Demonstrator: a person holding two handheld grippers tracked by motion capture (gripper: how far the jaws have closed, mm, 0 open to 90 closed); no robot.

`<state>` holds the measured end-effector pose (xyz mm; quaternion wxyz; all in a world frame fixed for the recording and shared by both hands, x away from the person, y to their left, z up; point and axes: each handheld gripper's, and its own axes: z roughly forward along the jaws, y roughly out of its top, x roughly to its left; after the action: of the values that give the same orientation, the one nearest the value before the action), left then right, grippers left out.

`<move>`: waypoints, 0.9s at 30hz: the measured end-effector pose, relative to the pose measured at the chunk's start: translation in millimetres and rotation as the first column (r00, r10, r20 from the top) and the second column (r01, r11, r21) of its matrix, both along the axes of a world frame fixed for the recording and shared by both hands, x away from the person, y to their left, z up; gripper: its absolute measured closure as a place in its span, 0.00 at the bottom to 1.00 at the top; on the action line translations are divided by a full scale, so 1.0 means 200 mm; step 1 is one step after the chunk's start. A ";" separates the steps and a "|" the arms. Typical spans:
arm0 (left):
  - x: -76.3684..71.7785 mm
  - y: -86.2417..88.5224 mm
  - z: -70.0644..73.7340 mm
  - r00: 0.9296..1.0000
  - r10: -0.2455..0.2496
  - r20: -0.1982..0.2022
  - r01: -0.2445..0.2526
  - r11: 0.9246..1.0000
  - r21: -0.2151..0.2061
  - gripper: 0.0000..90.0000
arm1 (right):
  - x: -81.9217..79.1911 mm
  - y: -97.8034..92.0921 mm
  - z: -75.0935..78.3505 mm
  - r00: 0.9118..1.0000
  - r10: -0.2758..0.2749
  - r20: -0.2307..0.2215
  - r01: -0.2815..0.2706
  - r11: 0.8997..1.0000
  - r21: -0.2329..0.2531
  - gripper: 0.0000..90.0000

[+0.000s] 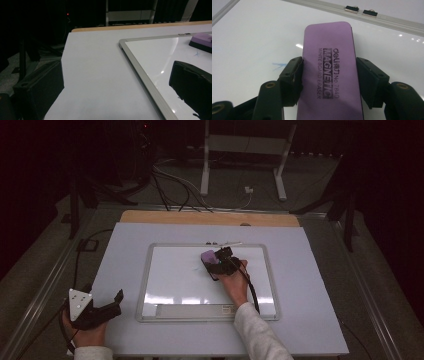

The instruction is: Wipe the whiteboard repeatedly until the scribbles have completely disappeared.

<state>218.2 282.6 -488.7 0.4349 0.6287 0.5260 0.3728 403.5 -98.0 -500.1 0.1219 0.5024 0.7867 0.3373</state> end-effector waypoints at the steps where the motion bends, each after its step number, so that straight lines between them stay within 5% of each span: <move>1: 0.00 0.00 0.00 1.000 -0.001 0.000 0.001 1.000 0.000 0.01 | 0.00 0.00 0.00 1.000 -0.001 0.003 0.001 1.000 -0.004 0.46; 7: 0.01 0.00 0.00 1.000 -0.005 -0.004 0.005 1.000 0.001 0.01 | -0.03 0.09 0.00 0.998 0.062 0.002 -0.062 0.998 0.004 0.46; 13: 0.00 0.00 0.00 1.000 -0.004 -0.005 0.004 1.000 0.000 0.01 | -0.12 0.21 0.00 0.980 0.197 0.001 -0.197 0.980 0.003 0.46; 15: 0.00 0.00 0.00 1.000 -0.004 -0.003 0.004 1.000 -0.001 0.01 | -0.12 0.21 0.00 0.982 0.187 -0.003 -0.187 0.982 0.010 0.46; 20: 0.00 0.00 0.00 1.000 -0.001 -0.003 0.001 1.000 -0.006 0.01 | -0.05 0.12 0.00 0.998 0.064 -0.001 -0.064 0.998 0.001 0.46; 24: 0.00 0.01 0.00 1.000 0.000 -0.003 0.000 1.000 -0.007 0.01 | -0.01 0.04 0.00 1.000 -0.023 0.000 0.023 1.000 -0.004 0.46; 27: 0.00 0.00 0.00 1.000 -0.001 -0.003 0.001 1.000 -0.006 0.01 | -0.01 0.05 0.00 0.999 -0.033 0.008 0.033 0.999 -0.019 0.46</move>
<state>219.2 283.3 -489.3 0.4363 0.6282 0.5273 0.3701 401.7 -88.7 -499.7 0.1352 0.5128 0.7810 0.3298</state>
